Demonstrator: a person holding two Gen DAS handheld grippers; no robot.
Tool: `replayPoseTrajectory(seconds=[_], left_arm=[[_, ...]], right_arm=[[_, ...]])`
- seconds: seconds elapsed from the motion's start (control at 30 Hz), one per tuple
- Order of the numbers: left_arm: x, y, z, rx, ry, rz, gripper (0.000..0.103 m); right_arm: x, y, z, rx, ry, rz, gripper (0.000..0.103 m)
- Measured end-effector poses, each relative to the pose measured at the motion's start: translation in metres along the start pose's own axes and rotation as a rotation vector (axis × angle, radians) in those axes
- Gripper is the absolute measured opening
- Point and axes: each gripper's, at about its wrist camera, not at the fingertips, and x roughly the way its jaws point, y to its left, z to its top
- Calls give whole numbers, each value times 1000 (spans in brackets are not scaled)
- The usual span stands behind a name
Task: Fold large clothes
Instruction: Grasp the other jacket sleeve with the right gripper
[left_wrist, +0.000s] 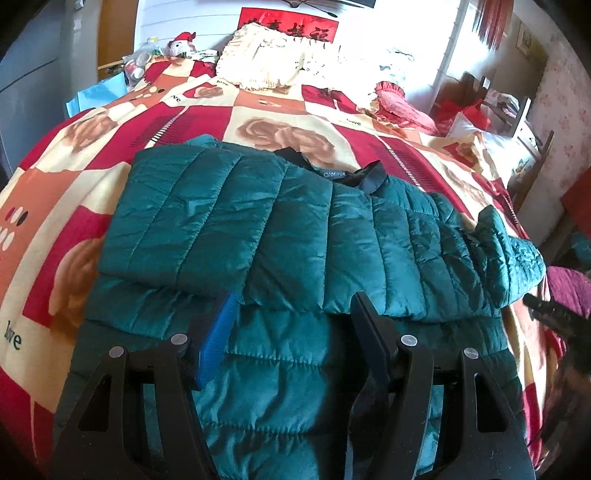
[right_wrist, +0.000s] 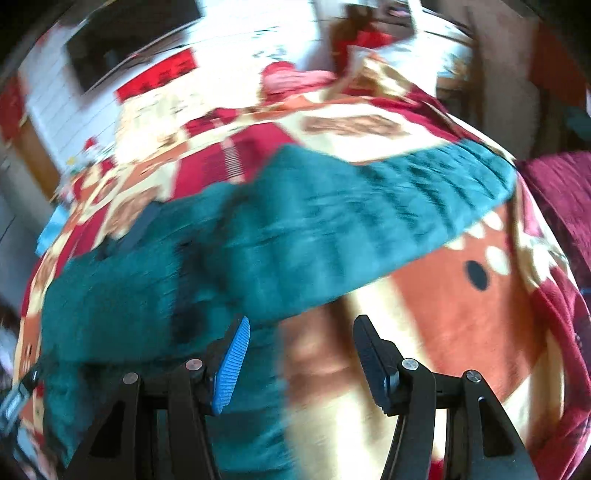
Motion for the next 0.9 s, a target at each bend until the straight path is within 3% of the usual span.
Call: replayPoseTrajectory(seconds=[0.23,0.4,0.77,0.9], left_arm=[[11,1,-6,-17,31,-9,64],[15,1,-7,-31,41,-22,64],[24,-1,-13,-21,73,-20,64],[25,0,-13,-26,76,-26,64]], right_arm=[[28,-81,37,152,-28,-70,56],[49,-125,55,271,-44,-33,56],[78,-142,83,343,-153,53,56],[76,-155,83,460,-160,111,56]])
